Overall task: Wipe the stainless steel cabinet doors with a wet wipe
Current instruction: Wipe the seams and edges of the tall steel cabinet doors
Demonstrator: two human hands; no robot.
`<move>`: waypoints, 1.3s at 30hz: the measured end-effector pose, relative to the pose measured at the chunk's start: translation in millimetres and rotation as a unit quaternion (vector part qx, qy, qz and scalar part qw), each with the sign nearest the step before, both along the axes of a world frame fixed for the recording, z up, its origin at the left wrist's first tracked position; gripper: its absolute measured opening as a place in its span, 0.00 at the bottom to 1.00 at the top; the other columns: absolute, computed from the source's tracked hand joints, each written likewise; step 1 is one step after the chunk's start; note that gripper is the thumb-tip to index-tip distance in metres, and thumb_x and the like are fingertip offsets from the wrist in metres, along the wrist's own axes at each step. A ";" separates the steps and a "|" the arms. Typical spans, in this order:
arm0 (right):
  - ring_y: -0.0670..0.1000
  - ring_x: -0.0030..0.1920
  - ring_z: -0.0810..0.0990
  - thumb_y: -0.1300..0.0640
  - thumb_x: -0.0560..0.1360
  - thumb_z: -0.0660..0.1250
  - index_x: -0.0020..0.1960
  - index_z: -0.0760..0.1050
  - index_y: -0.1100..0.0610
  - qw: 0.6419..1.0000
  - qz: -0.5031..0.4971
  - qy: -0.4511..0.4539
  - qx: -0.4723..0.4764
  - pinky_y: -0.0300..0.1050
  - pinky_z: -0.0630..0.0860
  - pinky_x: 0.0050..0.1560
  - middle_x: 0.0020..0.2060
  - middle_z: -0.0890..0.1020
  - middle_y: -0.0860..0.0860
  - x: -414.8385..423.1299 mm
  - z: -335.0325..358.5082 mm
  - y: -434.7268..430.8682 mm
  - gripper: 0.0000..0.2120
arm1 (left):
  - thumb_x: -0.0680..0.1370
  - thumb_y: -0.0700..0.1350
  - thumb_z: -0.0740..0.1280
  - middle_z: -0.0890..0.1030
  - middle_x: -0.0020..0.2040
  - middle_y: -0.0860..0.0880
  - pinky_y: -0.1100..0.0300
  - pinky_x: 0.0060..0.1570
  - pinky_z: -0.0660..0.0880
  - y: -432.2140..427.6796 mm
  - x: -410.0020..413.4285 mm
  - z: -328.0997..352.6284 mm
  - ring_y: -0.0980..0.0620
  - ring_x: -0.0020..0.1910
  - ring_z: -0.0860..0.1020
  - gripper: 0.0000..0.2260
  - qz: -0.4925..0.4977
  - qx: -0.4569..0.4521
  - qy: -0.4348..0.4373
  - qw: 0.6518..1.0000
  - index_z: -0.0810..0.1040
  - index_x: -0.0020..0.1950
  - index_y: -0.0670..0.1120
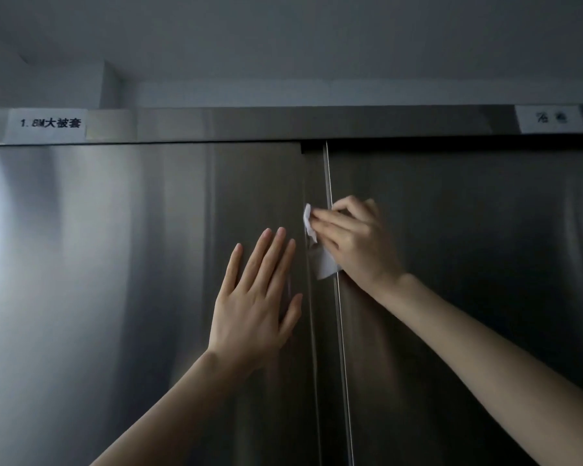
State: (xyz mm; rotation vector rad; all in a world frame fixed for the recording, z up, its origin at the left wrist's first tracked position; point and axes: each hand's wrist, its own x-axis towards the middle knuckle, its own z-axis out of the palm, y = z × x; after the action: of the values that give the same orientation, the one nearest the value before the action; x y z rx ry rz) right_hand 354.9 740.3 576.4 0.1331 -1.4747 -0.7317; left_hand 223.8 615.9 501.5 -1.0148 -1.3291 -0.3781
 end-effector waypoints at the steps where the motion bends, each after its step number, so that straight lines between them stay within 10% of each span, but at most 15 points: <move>1: 0.54 0.43 0.79 0.60 0.75 0.63 0.44 0.83 0.59 1.000 -0.008 -0.007 -0.012 0.50 0.70 0.45 0.45 0.84 0.48 1.8 13.5 -2.7 0.09 | 0.80 0.56 0.54 0.61 0.77 0.44 0.42 0.74 0.55 0.1 -0.2 0.0 0.45 0.77 0.58 0.29 -0.002 0.002 0.002 1.000 0.63 0.77 0.42; 9: 0.51 0.49 0.72 0.60 0.77 0.62 0.48 0.82 0.61 0.990 -0.020 0.012 -0.138 0.34 0.60 0.54 0.48 0.82 0.54 -10.3 91.2 -3.7 0.10 | 0.80 0.56 0.52 0.59 0.78 0.45 0.42 0.75 0.55 0.9 -1.6 0.2 0.47 0.78 0.55 0.29 0.008 -0.006 -0.013 1.000 0.60 0.78 0.43; 13: 0.58 0.42 0.77 0.64 0.74 0.65 0.43 0.82 0.64 0.995 0.046 0.052 -0.068 0.53 0.75 0.45 0.41 0.84 0.53 -8.5 25.7 -2.2 0.08 | 0.80 0.56 0.53 0.59 0.78 0.45 0.42 0.75 0.55 -0.3 -0.9 -0.3 0.46 0.78 0.55 0.29 0.011 -0.007 -0.017 1.000 0.61 0.78 0.43; 19: 0.57 0.40 0.77 0.65 0.76 0.63 0.43 0.81 0.65 0.998 0.012 0.036 -0.050 0.52 0.76 0.42 0.39 0.83 0.55 -6.3 12.8 -4.1 0.09 | 0.80 0.56 0.54 0.59 0.78 0.45 0.43 0.75 0.55 1.2 -2.9 -1.8 0.47 0.78 0.55 0.29 0.009 0.001 -0.009 1.000 0.61 0.78 0.43; 23: 0.52 0.54 0.72 0.58 0.80 0.56 0.56 0.79 0.58 0.988 -0.034 0.000 -0.148 0.38 0.63 0.55 0.52 0.79 0.55 -12.0 78.7 -1.1 0.14 | 0.80 0.56 0.53 0.58 0.78 0.46 0.44 0.75 0.53 2.0 -2.7 -0.6 0.47 0.78 0.55 0.29 0.009 0.001 -0.010 1.000 0.60 0.78 0.44; 26: 0.48 0.47 0.69 0.59 0.80 0.58 0.52 0.80 0.61 0.989 -0.023 0.020 -0.142 0.30 0.63 0.51 0.49 0.81 0.55 -12.7 78.0 -3.4 0.13 | 0.80 0.56 0.53 0.59 0.78 0.46 0.45 0.75 0.53 1.2 -2.8 -0.6 0.47 0.78 0.55 0.29 0.004 0.003 -0.011 1.000 0.61 0.78 0.44; 32: 0.56 0.38 0.76 0.66 0.74 0.67 0.43 0.82 0.64 0.998 0.017 0.057 -0.013 0.47 0.77 0.41 0.41 0.85 0.52 -5.9 19.3 3.5 0.05 | 0.80 0.56 0.53 0.60 0.78 0.45 0.44 0.75 0.54 -0.9 -0.9 -1.6 0.47 0.78 0.56 0.29 -0.008 0.000 -0.013 1.000 0.62 0.77 0.43; 39: 0.59 0.41 0.79 0.70 0.68 0.70 0.51 0.82 0.65 0.989 0.082 0.077 -0.092 0.46 0.77 0.45 0.47 0.84 0.55 -13.8 45.8 -7.1 0.11 | 0.80 0.56 0.52 0.58 0.78 0.45 0.44 0.76 0.54 0.1 -2.8 -0.3 0.48 0.78 0.55 0.29 -0.013 -0.006 -0.017 1.000 0.60 0.78 0.44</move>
State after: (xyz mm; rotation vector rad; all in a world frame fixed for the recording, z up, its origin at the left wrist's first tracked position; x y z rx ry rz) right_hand 341.0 733.2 622.2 0.0553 -1.3582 -0.4594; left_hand 221.1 616.0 501.2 -1.0405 -1.3514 -0.4095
